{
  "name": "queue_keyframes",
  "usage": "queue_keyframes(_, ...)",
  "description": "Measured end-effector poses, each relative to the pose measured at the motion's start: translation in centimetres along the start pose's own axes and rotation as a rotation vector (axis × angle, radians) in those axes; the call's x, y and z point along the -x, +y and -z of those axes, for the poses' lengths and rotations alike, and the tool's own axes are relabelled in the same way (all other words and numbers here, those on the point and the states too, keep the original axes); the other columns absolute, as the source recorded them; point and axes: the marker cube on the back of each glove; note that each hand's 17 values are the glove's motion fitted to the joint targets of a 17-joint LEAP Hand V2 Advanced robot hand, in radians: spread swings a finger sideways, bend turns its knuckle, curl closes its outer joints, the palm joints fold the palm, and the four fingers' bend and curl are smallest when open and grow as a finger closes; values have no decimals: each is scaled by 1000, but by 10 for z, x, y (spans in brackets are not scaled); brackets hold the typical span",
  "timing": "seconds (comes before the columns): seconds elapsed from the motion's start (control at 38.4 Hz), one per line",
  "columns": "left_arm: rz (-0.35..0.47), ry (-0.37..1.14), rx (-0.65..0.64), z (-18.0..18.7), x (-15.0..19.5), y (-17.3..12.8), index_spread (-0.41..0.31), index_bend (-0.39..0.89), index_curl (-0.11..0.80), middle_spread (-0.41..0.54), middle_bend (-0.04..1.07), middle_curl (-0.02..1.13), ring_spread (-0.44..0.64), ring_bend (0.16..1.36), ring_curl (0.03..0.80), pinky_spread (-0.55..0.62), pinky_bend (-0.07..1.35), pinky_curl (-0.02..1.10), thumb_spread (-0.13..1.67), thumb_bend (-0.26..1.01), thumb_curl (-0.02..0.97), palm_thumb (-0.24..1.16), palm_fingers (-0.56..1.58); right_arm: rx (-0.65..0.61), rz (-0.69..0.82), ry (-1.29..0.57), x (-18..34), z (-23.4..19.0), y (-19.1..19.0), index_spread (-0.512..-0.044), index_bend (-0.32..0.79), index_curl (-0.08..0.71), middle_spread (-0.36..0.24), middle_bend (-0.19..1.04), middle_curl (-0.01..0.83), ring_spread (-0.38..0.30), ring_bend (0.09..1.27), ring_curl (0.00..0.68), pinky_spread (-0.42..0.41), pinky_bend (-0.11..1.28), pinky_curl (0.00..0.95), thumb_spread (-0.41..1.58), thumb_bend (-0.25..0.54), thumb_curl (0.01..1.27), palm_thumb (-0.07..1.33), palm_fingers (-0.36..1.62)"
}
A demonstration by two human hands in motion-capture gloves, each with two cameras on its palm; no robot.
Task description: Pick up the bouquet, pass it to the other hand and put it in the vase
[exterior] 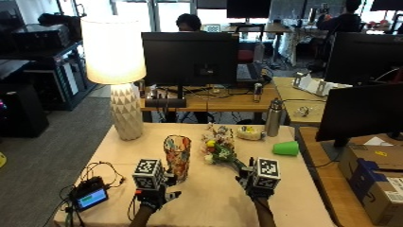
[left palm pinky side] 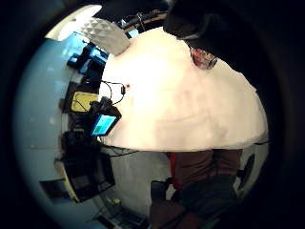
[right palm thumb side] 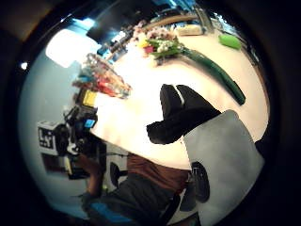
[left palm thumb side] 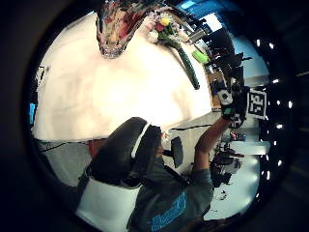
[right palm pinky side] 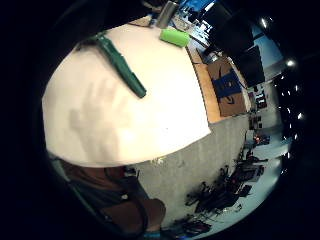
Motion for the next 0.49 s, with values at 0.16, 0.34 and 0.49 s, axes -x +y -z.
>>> queue_keyframes(0.16, -2, 7, -4, -1, -1, -1, -80, 128, 239, 154, 185, 304, 297, 613, 278, 454, 483, 315, 949, -28, 269, 130, 249, 17, -70, -41, -26, -25, -23, -339, 105, 209, 57, 259, 340, 199, 363, 267, 367, 469, 335, 1185, -3, 340, 590, 233)
queue_keyframes(0.34, 2, -1, 10, -9, 0, -5, -79, 128, 243, 158, 186, 307, 296, 616, 280, 451, 489, 323, 950, -28, 274, 128, 247, 47, -130, -97, -51, -72, -56, -336, 108, 205, 58, 254, 345, 201, 371, 273, 365, 492, 344, 1171, -15, 347, 606, 216)
queue_keyframes(0.49, 9, -4, 36, -17, -1, -8, -79, 128, 246, 160, 186, 310, 292, 618, 282, 451, 489, 327, 950, -28, 277, 128, 245, 114, -182, -138, -59, -110, -74, -328, 104, 199, 52, 249, 348, 203, 377, 276, 361, 521, 353, 1156, -13, 354, 627, 205)
